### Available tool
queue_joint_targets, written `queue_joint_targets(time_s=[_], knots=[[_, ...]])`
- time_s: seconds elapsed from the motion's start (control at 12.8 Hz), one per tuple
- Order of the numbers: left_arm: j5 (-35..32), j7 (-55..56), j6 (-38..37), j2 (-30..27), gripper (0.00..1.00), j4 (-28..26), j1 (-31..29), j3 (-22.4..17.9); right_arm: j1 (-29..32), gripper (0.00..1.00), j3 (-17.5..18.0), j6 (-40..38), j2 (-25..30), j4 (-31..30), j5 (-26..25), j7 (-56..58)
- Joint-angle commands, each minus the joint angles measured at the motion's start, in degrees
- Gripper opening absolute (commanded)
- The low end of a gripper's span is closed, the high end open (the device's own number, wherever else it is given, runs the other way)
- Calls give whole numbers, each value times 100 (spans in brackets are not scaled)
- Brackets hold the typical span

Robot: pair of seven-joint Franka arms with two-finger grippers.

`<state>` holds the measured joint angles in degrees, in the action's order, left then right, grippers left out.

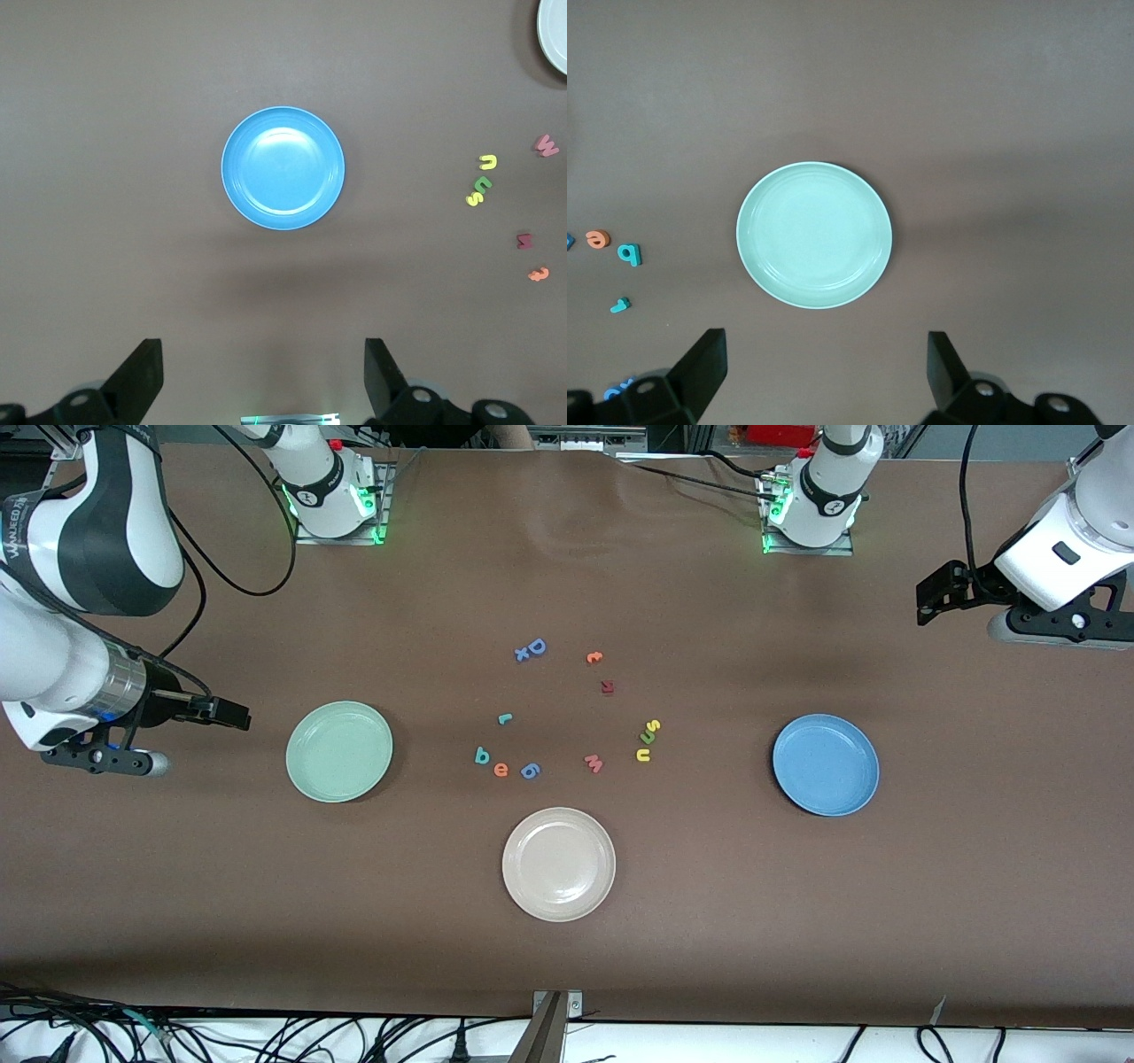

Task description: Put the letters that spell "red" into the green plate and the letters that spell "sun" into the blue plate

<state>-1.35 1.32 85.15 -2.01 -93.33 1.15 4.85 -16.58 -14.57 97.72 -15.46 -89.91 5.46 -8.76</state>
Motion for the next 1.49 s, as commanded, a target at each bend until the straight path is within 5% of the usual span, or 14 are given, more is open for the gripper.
queue_joint_targets(time_s=[0.0, 1.02, 1.41], knots=[[126, -97, -112, -63, 100, 60, -36, 25, -12, 100, 7, -7, 78, -79, -53, -64], [126, -97, -112, -54, 100, 69, -27, 33, -21, 100, 7, -16, 78, -88, -71, -73], [126, -97, -112, -54, 100, 69, -27, 25, -503, 100, 34, 45, 69, -79, -53, -932]])
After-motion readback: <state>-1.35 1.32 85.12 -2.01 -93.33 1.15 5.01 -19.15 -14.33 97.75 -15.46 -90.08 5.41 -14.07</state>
